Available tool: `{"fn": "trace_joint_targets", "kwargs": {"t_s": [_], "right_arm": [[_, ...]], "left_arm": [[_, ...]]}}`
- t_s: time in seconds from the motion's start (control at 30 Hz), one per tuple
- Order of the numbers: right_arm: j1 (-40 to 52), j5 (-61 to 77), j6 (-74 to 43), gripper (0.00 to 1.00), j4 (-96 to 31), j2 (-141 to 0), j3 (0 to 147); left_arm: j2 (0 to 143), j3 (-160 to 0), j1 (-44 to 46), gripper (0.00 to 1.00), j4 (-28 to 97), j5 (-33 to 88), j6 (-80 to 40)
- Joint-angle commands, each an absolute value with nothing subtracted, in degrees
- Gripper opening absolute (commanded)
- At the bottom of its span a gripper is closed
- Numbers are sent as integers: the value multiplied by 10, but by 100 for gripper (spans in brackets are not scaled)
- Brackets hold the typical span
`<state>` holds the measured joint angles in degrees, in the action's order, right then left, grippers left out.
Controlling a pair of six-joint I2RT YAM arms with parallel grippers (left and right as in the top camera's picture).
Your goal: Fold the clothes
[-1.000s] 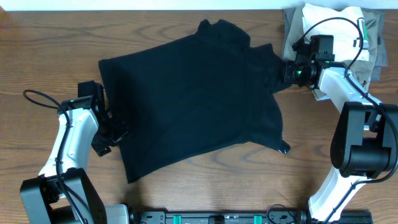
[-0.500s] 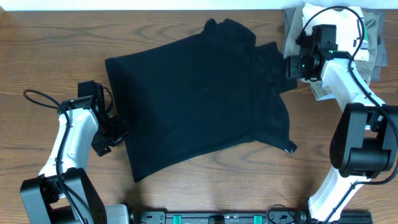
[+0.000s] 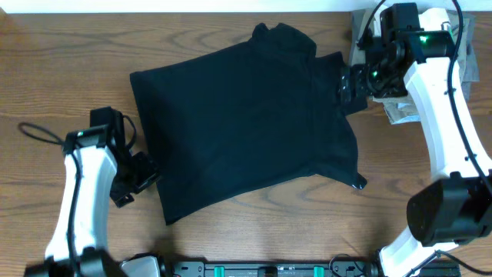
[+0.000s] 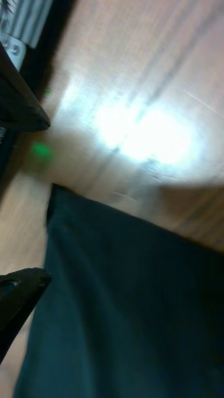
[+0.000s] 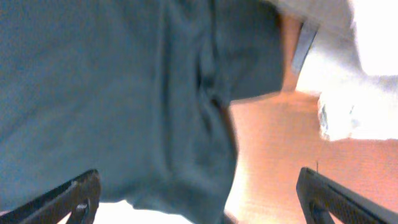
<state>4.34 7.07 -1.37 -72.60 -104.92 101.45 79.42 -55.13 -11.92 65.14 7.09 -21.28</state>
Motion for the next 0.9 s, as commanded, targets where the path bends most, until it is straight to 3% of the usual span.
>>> {"fn": "trace_joint_targets", "kwargs": {"t_s": [0.0,0.33,0.53,0.87], "right_arm": [[73,79,-63,98,-767,-1031,1021],[152,-20,-187,97,-820,-1022,998],[150,-22,-213,97,-815,-1022,947],[135,-19,-212,96,-795,-1022,915]], "left_arm": [[718,-567,-121,72,680,71,-250],[571,-506,-57,71,682,74,-387],[588,-432,-9,68,644,74,-432],[636,-349,-4,61,573,82,-436]]}}
